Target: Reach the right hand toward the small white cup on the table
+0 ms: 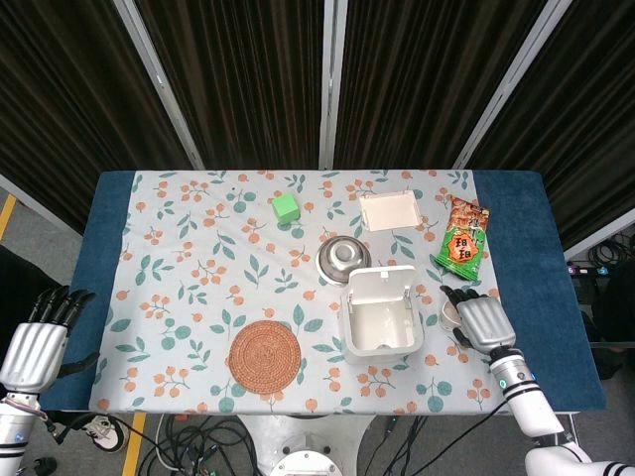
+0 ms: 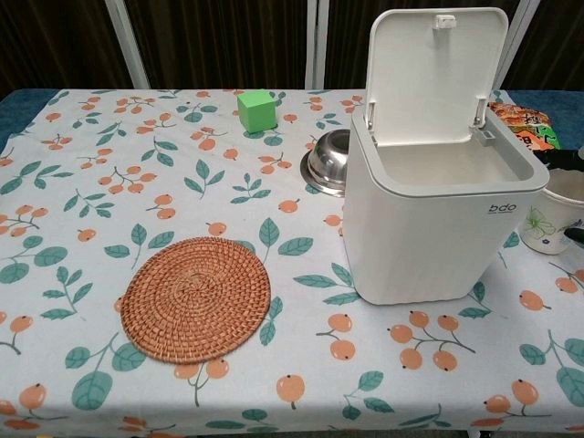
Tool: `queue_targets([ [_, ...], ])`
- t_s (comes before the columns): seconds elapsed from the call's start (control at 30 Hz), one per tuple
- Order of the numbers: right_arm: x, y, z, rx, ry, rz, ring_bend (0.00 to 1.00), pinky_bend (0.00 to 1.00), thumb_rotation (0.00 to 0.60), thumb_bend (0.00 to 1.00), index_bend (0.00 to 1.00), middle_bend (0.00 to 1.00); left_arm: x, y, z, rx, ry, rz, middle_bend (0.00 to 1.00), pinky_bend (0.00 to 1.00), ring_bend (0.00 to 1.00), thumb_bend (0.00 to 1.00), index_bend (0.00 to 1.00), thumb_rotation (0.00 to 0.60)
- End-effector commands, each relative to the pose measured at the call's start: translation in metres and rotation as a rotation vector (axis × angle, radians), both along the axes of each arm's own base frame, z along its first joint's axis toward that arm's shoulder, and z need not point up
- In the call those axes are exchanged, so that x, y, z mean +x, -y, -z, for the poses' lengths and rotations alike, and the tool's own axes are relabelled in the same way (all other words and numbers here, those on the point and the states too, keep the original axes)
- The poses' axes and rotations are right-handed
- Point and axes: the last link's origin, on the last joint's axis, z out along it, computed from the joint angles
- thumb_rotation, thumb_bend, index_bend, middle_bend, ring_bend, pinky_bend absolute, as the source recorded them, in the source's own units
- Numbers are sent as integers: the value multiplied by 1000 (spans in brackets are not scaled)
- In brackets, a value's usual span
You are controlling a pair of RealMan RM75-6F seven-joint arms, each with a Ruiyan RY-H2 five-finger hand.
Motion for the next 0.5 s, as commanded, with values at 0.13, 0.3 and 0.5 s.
queue_targets([
  [0.13, -1, -7, -22, -70, 41, -46, 337, 484, 600, 296, 305, 391, -1, 1, -1, 3, 3, -6, 154, 101, 78, 90, 156, 600],
  [0.3, 12, -18, -55, -145, 92, -110, 338, 484, 600, 296, 309, 394, -1, 1, -1, 2, 0, -5, 154, 101, 78, 90, 157, 600],
  [0.5, 49, -39, -94, -210, 165, -274, 356, 489, 600, 282, 316, 403, 0, 0, 1, -2, -3, -3, 154, 101, 78, 90, 158, 600],
])
